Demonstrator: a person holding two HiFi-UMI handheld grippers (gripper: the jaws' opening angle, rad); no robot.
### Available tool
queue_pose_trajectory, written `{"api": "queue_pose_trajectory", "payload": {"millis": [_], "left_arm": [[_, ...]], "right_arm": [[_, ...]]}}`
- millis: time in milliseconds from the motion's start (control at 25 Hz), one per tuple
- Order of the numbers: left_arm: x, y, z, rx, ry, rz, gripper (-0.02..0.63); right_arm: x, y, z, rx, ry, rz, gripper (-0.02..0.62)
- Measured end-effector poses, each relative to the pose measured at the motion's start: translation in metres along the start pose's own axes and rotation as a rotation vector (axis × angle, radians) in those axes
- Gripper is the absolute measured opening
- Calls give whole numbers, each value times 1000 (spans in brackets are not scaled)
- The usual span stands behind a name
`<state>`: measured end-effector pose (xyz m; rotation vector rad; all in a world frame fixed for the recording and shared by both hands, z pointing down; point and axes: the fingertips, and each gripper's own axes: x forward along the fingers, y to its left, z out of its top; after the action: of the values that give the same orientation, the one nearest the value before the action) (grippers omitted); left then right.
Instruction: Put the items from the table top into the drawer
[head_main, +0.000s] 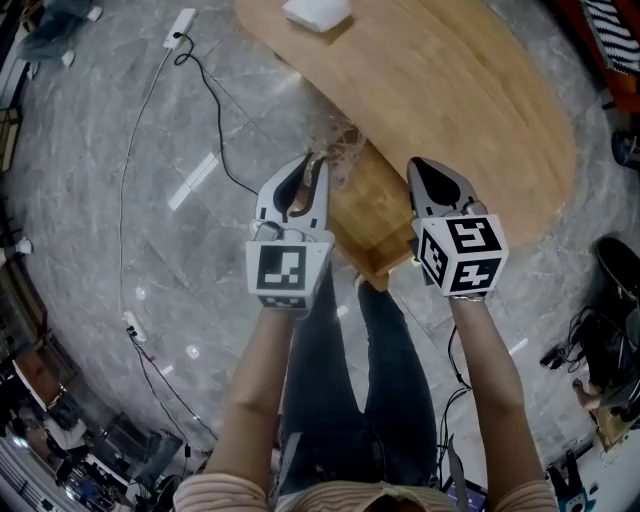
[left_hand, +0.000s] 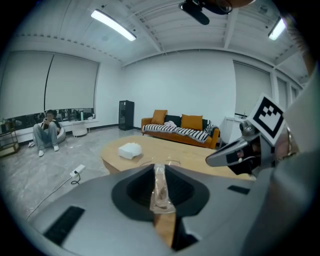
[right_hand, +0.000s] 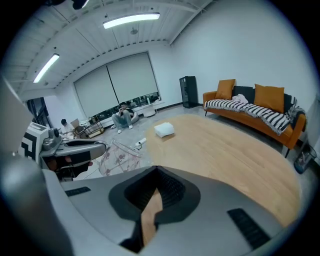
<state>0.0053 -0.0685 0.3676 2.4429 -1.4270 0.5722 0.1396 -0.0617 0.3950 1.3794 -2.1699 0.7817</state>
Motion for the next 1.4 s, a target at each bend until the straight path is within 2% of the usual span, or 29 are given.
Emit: {"api": "queue_pose_trajectory", "payload": {"millis": [560, 840, 1400], "left_arm": [[-33, -22, -75, 1, 141, -45, 54], [-33, -43, -103, 65, 208, -118, 54], [-15, -64, -176, 92, 341, -222, 54]], "right_arm": [[2, 22, -56, 11, 85, 43, 9], [5, 32, -94, 37, 152, 60, 9], [17, 62, -166, 42, 317, 87, 9]]}}
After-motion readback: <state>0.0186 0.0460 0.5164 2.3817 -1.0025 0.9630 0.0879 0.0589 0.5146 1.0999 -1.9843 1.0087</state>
